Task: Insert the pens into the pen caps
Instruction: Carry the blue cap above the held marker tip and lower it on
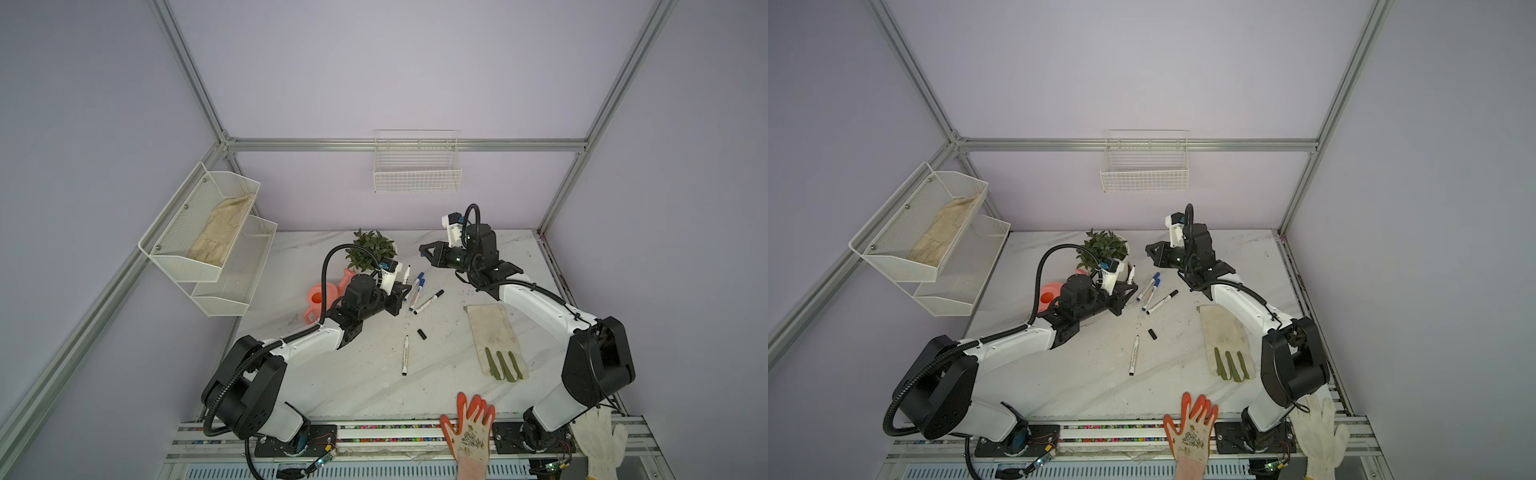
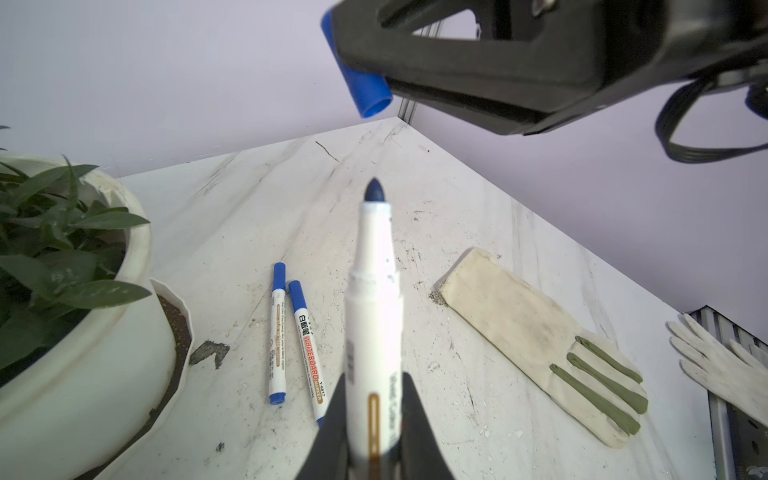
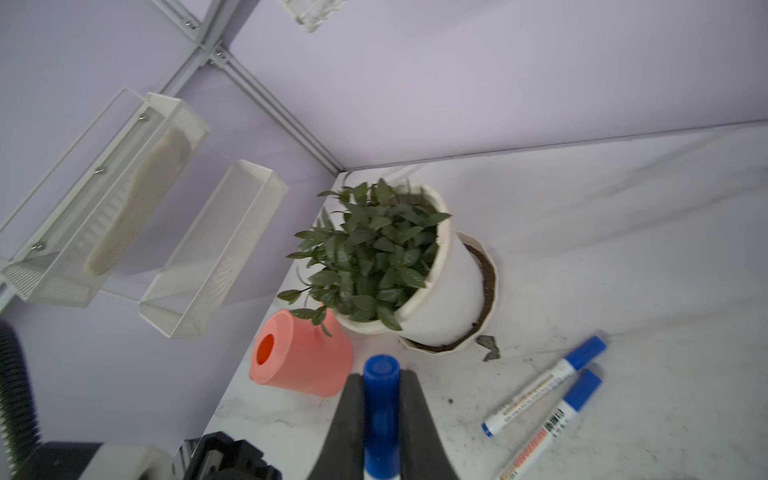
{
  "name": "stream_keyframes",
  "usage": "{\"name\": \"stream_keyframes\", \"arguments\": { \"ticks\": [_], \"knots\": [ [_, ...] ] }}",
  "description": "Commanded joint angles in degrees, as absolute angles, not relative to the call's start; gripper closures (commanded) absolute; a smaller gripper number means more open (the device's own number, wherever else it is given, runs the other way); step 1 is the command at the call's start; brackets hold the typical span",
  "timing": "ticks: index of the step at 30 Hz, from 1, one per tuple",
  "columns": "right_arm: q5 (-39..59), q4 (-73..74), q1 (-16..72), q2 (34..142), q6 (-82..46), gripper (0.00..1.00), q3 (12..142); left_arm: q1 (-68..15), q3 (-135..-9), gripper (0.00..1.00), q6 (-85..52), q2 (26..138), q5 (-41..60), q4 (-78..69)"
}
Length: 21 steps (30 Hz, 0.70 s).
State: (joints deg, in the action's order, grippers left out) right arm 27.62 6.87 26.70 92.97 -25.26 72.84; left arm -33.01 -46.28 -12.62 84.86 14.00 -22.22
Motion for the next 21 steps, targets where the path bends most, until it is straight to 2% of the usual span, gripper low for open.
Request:
{"name": "stream_keyframes", "arguments": {
  "ticks": [1, 21],
  "knots": [
    [33.29, 14.66, 28.73, 93.26, -26.06, 1.00, 71.06, -33.05, -47.91, 1.00, -13.95, 84.82, 14.55, -25.38],
    [35.80, 12.39, 29.62, 91.33, -23.51, 1.00, 69.10, -33.28, -47.96, 1.00, -14.77, 84.98, 11.27, -26.25]
  ]
}}
